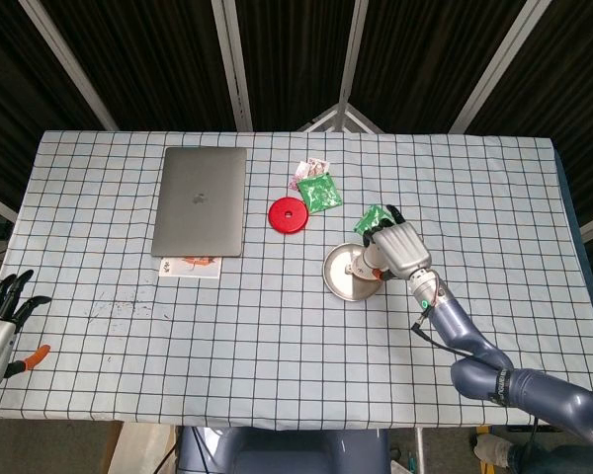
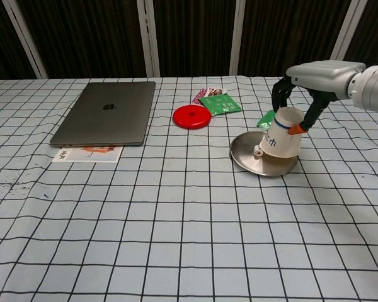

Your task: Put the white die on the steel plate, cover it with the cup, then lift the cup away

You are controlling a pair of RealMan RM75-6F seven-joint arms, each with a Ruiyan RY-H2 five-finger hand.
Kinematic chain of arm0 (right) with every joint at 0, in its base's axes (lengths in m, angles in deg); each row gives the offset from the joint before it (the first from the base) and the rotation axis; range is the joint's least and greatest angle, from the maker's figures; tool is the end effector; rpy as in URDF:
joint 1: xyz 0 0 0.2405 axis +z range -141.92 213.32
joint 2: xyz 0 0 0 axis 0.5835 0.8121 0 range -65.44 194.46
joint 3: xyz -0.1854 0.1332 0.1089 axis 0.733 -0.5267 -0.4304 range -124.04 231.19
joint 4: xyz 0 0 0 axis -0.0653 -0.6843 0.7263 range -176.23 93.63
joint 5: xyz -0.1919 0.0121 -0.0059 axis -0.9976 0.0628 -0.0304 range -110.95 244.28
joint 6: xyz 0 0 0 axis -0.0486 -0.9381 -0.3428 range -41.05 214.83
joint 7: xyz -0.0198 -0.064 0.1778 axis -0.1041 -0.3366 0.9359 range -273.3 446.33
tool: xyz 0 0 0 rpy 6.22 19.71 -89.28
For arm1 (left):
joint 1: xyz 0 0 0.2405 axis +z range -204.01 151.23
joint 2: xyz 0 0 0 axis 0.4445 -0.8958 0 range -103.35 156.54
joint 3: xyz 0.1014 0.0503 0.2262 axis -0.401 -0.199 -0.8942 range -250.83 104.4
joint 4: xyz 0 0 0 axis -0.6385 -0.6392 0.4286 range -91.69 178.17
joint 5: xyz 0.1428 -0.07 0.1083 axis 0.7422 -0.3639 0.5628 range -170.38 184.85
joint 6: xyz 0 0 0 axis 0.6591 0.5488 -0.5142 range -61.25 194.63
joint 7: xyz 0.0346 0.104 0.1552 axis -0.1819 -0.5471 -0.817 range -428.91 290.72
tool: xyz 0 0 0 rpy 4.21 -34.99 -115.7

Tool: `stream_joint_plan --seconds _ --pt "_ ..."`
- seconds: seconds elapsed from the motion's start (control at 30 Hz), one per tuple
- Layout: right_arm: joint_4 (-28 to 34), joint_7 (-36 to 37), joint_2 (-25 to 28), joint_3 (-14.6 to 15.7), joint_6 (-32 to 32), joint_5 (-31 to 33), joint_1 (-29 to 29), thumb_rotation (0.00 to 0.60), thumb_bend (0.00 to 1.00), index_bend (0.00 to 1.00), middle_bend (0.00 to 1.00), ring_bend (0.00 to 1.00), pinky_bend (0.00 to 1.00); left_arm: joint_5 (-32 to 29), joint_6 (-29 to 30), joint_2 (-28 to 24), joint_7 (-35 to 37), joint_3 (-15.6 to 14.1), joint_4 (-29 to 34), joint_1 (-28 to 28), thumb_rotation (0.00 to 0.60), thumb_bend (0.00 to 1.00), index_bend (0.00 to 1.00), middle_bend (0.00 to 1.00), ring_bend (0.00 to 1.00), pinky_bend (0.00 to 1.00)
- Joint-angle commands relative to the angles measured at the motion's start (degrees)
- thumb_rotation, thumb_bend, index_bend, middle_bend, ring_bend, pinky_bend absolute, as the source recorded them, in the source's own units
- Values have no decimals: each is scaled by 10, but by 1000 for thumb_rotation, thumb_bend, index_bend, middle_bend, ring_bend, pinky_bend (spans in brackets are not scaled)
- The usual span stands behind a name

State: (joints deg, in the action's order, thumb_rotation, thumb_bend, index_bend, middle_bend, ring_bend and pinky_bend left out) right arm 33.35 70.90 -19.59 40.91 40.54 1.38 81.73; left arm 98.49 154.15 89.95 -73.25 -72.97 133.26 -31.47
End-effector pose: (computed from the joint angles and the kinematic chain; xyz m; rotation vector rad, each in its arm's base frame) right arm -0.1562 -0.4312 0.0202 1.8747 -0.8282 0.8118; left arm -0.2938 0.2175 0.1732 -1.5028 -0.7658 -0.8583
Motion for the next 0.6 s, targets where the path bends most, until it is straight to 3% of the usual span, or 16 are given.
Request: stream_joint_plan --seconds 0.03,0.6 --pt "-7 4 -9 1 -1 1 3 600 344 475 504 268 0 6 10 4 4 3 -5 1 600 275 263 0 0 128" --pt "-2 6 -9 -1 -10 6 9 600 344 484 504 268 0 21 30 17 15 6 -26 2 600 274 263 0 0 128"
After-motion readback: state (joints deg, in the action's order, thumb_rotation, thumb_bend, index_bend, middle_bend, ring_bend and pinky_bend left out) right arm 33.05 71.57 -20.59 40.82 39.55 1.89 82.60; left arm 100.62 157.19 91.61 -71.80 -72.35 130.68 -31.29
